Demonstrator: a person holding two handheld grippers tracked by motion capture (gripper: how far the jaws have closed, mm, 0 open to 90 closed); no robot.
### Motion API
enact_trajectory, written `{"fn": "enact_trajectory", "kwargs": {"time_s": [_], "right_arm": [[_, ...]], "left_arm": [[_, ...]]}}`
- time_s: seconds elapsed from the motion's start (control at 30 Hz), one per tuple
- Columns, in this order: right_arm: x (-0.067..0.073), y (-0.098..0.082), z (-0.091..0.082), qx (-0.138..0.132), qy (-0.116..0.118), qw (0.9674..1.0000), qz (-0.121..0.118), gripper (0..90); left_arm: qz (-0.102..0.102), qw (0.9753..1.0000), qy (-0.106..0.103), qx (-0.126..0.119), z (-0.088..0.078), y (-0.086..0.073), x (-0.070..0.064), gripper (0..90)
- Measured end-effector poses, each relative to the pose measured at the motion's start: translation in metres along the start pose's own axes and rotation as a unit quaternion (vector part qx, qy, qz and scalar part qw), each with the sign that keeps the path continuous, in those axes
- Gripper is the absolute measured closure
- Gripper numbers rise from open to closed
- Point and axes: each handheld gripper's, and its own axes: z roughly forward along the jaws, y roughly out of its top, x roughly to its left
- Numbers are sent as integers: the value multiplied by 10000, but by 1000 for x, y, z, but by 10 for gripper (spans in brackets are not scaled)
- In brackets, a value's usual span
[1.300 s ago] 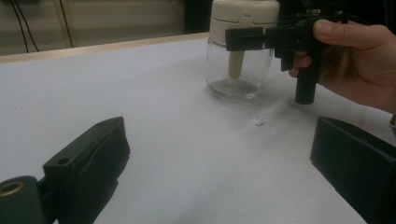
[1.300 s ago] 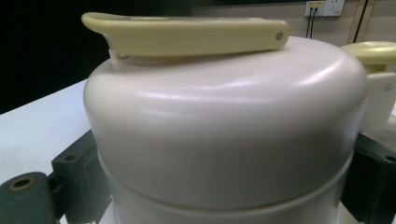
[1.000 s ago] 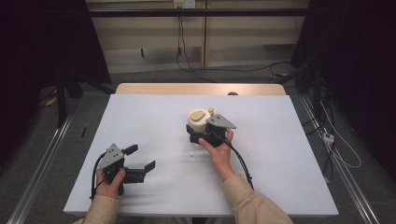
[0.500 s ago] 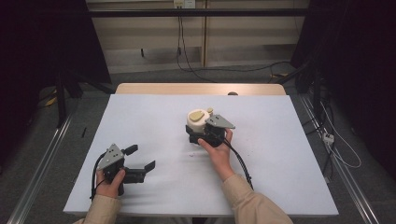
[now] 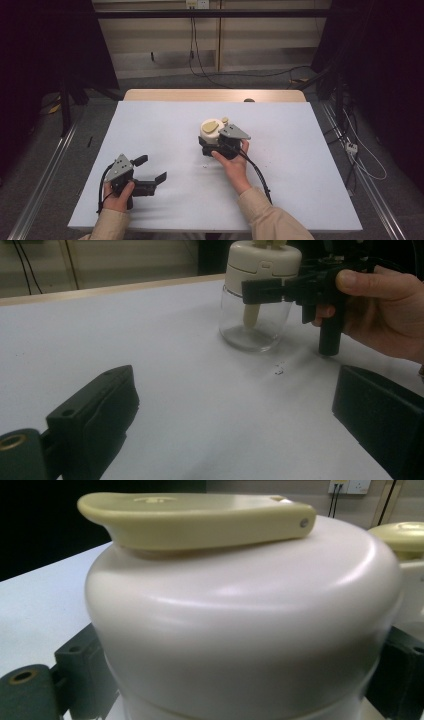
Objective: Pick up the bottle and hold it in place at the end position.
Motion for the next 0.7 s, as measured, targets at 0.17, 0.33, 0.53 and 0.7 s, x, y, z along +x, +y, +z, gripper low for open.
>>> {"fn": "enact_trajectory", "kwargs": {"time_s": [0.17, 0.33, 0.53, 0.7], "right_arm": [[-2, 0, -1, 64, 36, 10000, 27, 64], [-2, 1, -2, 92, 39, 9999, 25, 63], [-2, 1, -2, 111, 52, 9999, 4, 62], [-2, 1, -2, 129, 68, 9999, -3, 62]], "left_arm": [[-24, 10000, 26, 3, 1, 0, 1, 40], [1, 10000, 16, 36, 0, -1, 0, 40], [-20, 10000, 31, 32, -1, -2, 1, 40], [-47, 10000, 51, 21, -2, -2, 2, 40]]}}
